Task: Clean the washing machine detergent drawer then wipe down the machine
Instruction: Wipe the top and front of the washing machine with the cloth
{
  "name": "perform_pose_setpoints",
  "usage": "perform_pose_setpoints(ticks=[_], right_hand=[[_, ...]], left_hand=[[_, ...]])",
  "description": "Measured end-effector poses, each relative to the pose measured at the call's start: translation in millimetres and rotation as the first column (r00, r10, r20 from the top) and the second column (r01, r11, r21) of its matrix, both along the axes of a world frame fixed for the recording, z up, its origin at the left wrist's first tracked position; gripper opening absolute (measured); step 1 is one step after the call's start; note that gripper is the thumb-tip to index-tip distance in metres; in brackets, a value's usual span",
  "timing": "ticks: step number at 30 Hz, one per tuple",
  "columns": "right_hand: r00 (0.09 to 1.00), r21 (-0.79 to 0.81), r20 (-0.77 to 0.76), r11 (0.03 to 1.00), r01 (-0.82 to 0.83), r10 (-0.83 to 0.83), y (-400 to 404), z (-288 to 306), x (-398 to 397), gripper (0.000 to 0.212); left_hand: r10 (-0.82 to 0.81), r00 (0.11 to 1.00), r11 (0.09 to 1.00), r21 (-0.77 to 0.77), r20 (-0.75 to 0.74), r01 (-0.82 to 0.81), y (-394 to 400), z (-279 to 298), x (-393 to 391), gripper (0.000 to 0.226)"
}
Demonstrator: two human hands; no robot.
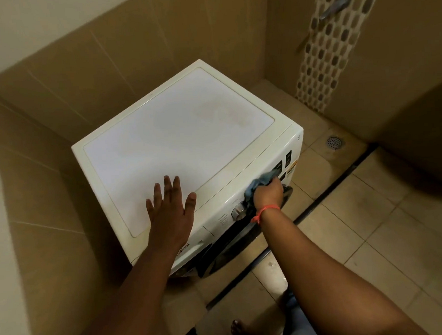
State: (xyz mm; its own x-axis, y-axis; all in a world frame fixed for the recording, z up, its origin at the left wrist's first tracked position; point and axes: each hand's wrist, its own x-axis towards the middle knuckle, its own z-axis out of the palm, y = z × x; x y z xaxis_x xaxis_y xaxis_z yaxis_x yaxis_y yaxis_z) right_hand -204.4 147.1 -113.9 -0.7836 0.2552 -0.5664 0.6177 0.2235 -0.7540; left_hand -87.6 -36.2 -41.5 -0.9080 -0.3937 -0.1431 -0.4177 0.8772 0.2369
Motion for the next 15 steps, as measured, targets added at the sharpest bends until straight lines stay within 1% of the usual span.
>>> perform_pose_setpoints(ticks=[1, 4, 6, 8, 10, 12, 14, 15], right_hand=[[0.997, 0.009, -0.074, 1.0, 0.014, -0.014, -7, 6, 6, 0.027], [0.978, 0.01, -0.206, 1.0, 0.005, -0.003, -18, 14, 19, 0.021], [0.977, 0.011, -0.213, 1.0, 0.02, -0.017, -14, 12, 11, 0.024], [0.987, 0.021, -0.146, 0.997, 0.076, -0.072, -6, 4, -9, 0.031], [0.989, 0.049, -0.102, 0.992, 0.115, -0.11, 0, 5, -18, 0.031], [0.989, 0.055, -0.135, 0.996, 0.076, -0.068, -6, 14, -5, 0.027], [0.981, 0.055, -0.194, 0.998, -0.01, 0.02, -21, 21, 22, 0.024], [0.971, 0.09, -0.229, 0.995, -0.046, 0.065, -28, 21, 32, 0.025]], left_hand=[[-0.003, 1.0, 1.0, -0.004, 0.01, 0.003, 0, -1, 1, 0.097], [-0.047, 0.998, 0.999, -0.015, 0.032, 0.048, 2, -6, 5, 0.094], [-0.099, 0.995, 0.995, -0.017, 0.015, 0.099, 4, -8, 3, 0.088], [-0.129, 0.992, 0.991, -0.026, 0.007, 0.129, 3, -10, 0, 0.084], [-0.139, 0.99, 0.989, -0.04, 0.012, 0.139, 1, -14, -2, 0.08], [-0.135, 0.991, 0.99, -0.039, 0.023, 0.136, 3, -20, -5, 0.078], [-0.153, 0.987, 0.987, -0.031, 0.055, 0.155, 11, -25, -10, 0.078], [-0.172, 0.983, 0.984, -0.03, 0.069, 0.175, 17, -27, -15, 0.079]])
